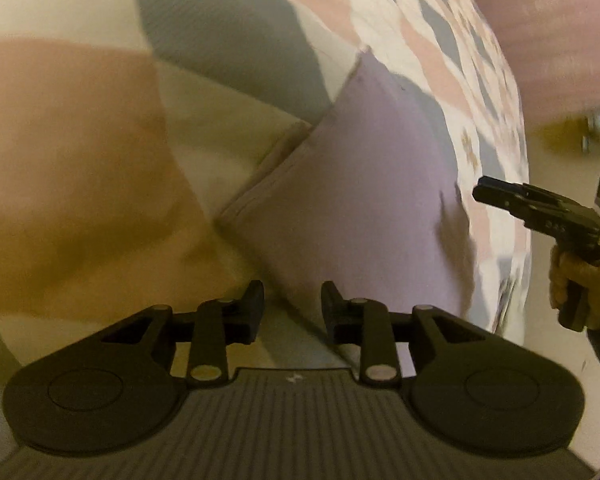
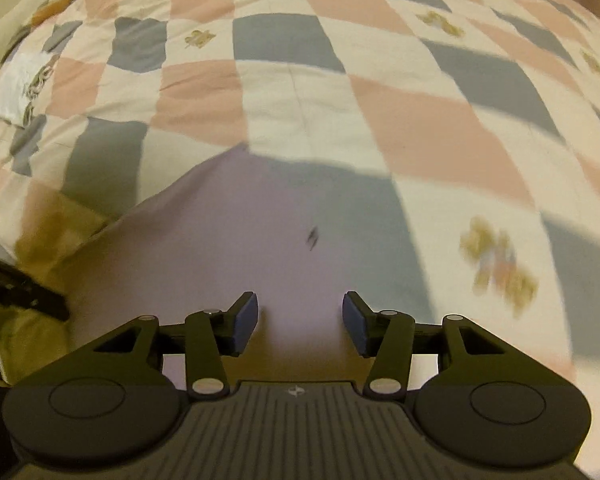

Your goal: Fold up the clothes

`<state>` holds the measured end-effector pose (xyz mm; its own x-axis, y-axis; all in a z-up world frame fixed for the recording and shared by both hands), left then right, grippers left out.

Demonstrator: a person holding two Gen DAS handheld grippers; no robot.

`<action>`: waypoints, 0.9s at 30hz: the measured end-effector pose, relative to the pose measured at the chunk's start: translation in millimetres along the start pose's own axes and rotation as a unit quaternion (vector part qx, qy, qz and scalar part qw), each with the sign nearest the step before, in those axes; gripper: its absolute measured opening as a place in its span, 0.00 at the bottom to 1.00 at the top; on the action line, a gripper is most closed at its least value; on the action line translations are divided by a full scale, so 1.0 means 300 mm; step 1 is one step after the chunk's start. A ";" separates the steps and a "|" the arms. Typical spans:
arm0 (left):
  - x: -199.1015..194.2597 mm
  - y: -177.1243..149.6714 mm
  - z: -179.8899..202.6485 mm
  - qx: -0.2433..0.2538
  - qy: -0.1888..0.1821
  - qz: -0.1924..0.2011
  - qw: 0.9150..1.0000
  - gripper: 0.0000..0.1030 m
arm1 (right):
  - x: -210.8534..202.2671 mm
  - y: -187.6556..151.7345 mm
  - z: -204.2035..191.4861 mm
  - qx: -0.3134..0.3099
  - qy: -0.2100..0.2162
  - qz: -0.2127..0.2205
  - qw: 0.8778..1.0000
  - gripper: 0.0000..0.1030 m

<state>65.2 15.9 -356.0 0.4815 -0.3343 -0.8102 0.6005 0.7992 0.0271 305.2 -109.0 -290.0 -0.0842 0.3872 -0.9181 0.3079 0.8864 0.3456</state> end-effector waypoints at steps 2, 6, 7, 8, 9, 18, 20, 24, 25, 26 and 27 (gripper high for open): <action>0.020 0.001 -0.008 -0.019 -0.001 0.013 1.000 0.26 | 0.037 0.071 0.011 -0.038 0.006 -0.003 0.999 0.49; 0.047 0.008 -0.014 -0.038 -0.009 0.028 0.999 0.26 | 0.121 0.168 -0.013 -0.096 0.048 -0.022 0.994 0.50; 0.050 0.012 -0.013 -0.041 -0.013 0.032 0.999 0.26 | 0.141 0.180 -0.024 -0.110 0.057 -0.028 0.992 0.50; 0.052 0.016 -0.012 -0.043 -0.017 0.036 0.998 0.26 | 0.160 0.188 -0.033 -0.124 0.064 -0.035 0.990 0.50; 0.053 0.018 -0.012 -0.046 -0.021 0.039 0.998 0.26 | 0.178 0.190 -0.039 -0.134 0.071 -0.043 0.988 0.50; 0.062 0.012 -0.029 -0.063 -0.058 0.057 0.995 0.26 | 0.264 0.151 -0.045 -0.121 0.157 -0.101 0.975 0.37; 0.065 0.013 -0.028 -0.063 -0.064 0.061 0.994 0.26 | 0.269 0.149 -0.047 -0.117 0.167 -0.105 0.973 0.35; 0.081 0.015 -0.027 -0.061 -0.075 0.065 0.993 0.25 | 0.278 0.150 -0.046 -0.109 0.170 -0.105 0.974 0.26; 0.082 0.016 -0.032 -0.059 -0.077 0.065 0.993 0.25 | 0.280 0.149 -0.043 -0.103 0.170 -0.105 0.974 0.21; 0.078 0.017 -0.034 -0.057 -0.079 0.065 0.993 0.23 | 0.282 0.148 -0.040 -0.097 0.168 -0.102 0.976 0.15; 0.076 0.018 -0.036 -0.056 -0.079 0.066 0.993 0.19 | 0.284 0.148 -0.037 -0.091 0.166 -0.100 0.977 0.10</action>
<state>72.5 17.9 -380.8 0.6503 -0.2902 -0.7021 0.4551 0.8888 0.0542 301.2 -33.8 -350.7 -0.4375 0.2355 -0.8678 0.0818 0.9715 0.2224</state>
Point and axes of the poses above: each gripper's, at about its wrist camera, not at the fingertips, and x roughly the way its jaws point, z to its right, y to its top, the point moved 10 cm from there along x, roughly the way its jaws point, and after that the axes turned 3 degrees about y, right-handed, at the moved point
